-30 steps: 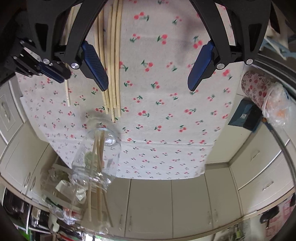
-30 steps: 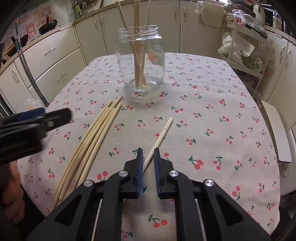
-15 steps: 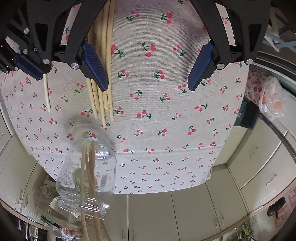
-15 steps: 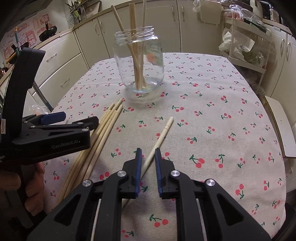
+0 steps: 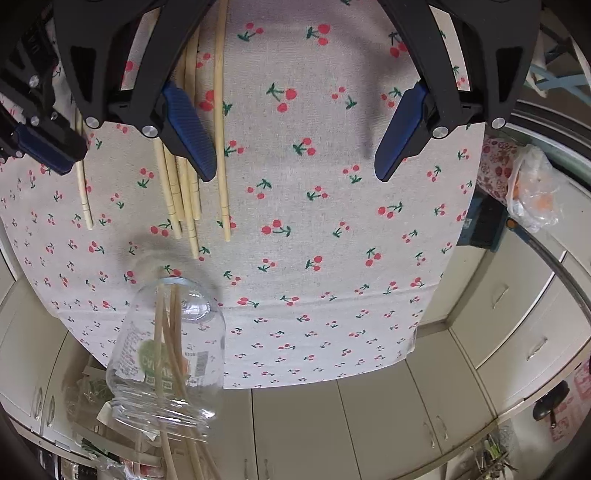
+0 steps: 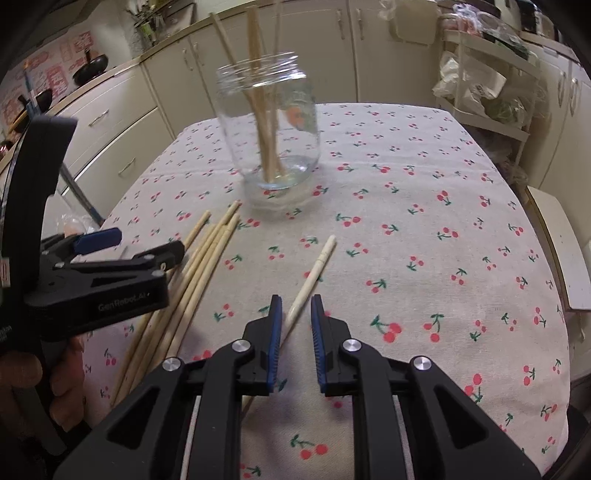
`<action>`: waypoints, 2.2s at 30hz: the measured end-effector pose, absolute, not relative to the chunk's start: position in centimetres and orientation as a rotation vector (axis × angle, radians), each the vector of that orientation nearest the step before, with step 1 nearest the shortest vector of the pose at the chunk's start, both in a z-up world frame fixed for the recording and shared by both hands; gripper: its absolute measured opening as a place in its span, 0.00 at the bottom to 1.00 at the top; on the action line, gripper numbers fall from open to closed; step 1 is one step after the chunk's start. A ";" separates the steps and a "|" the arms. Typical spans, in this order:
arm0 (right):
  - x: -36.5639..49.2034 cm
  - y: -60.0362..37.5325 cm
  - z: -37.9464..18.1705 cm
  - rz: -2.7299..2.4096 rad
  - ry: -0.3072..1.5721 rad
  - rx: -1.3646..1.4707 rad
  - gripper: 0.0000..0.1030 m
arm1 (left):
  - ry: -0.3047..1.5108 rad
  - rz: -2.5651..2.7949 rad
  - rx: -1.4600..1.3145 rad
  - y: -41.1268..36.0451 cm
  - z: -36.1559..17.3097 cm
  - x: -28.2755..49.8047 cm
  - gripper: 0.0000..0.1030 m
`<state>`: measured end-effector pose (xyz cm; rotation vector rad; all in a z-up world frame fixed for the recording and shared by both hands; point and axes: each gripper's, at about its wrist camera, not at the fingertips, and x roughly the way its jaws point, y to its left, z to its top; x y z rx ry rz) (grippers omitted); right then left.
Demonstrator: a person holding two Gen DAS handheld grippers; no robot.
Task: Organize utensils
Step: 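Move both tools back down toward the remaining chopsticks on the cloth, then close the right tool on a bamboo chopstick while the left tool grasps another, then lift the left tool's chopstick into the jar and open it while the right tool holds its chopstick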
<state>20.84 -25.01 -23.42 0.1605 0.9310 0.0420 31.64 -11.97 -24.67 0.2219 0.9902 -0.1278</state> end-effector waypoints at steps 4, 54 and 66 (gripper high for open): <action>22.2 -25.2 -23.6 0.040 0.930 0.186 0.16 | 0.986 -0.138 0.225 -12.8 -25.0 32.5 0.74; 23.2 -25.0 -23.6 0.131 1.010 0.118 0.06 | 0.922 -0.330 -0.059 -8.4 -19.7 31.9 0.04; 22.2 -24.2 -23.6 0.097 0.975 0.116 0.06 | 0.534 -0.324 -0.124 -10.2 -9.9 30.0 0.05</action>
